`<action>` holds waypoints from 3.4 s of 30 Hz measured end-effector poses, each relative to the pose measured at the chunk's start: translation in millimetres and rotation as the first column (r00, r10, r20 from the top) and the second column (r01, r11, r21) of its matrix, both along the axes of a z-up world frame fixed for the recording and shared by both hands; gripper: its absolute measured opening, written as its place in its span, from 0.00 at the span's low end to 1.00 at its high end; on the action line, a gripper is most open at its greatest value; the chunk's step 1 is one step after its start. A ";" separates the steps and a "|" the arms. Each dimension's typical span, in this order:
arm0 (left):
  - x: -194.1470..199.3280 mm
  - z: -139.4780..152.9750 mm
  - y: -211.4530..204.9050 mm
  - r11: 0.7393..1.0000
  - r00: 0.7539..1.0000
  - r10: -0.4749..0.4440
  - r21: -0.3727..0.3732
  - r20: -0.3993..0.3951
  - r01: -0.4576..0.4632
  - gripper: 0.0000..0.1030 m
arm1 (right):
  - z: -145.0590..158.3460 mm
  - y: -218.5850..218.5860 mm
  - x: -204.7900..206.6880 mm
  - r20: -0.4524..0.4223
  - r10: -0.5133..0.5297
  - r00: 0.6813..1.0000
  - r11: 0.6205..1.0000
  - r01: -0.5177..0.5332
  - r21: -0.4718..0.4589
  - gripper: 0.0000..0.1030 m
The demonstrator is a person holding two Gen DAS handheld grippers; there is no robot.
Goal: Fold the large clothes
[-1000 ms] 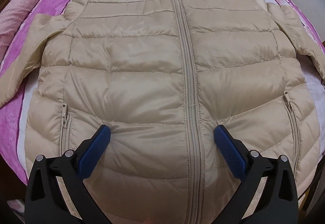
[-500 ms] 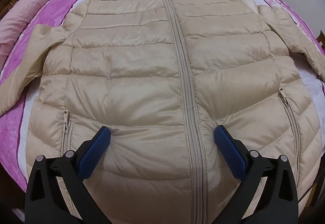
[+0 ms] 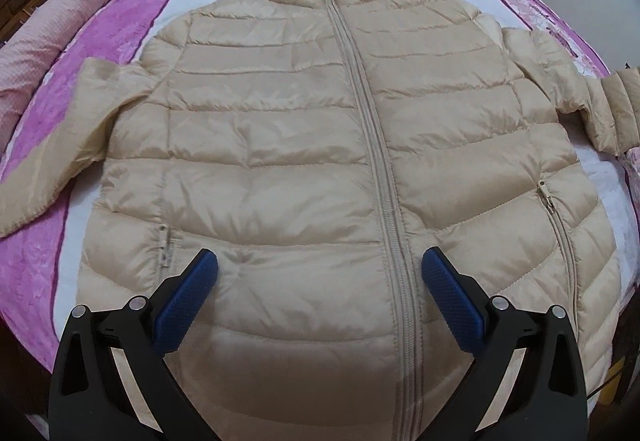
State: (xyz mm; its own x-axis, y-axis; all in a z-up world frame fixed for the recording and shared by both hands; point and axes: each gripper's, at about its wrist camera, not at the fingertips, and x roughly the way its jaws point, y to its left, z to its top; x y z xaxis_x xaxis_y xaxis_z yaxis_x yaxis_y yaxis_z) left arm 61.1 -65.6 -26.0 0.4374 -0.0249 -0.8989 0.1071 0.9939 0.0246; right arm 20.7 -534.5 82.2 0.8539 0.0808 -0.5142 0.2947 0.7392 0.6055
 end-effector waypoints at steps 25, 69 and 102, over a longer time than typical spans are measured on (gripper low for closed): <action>2.3 31.0 96.1 0.991 0.984 0.132 -0.052 0.120 -0.127 0.95 | 51.1 232.1 77.3 0.056 0.405 0.913 0.914 -0.402 -0.058 0.09; 20.7 50.3 97.0 0.994 0.978 0.083 -0.088 0.191 -0.067 0.95 | -46.6 293.1 90.2 -0.214 0.451 0.866 0.871 -0.480 -0.105 0.67; 125.7 42.2 -27.4 0.995 0.950 -0.087 -0.025 0.299 0.099 0.25 | -80.3 182.6 67.5 -0.254 0.235 0.938 0.965 -0.256 -0.055 0.68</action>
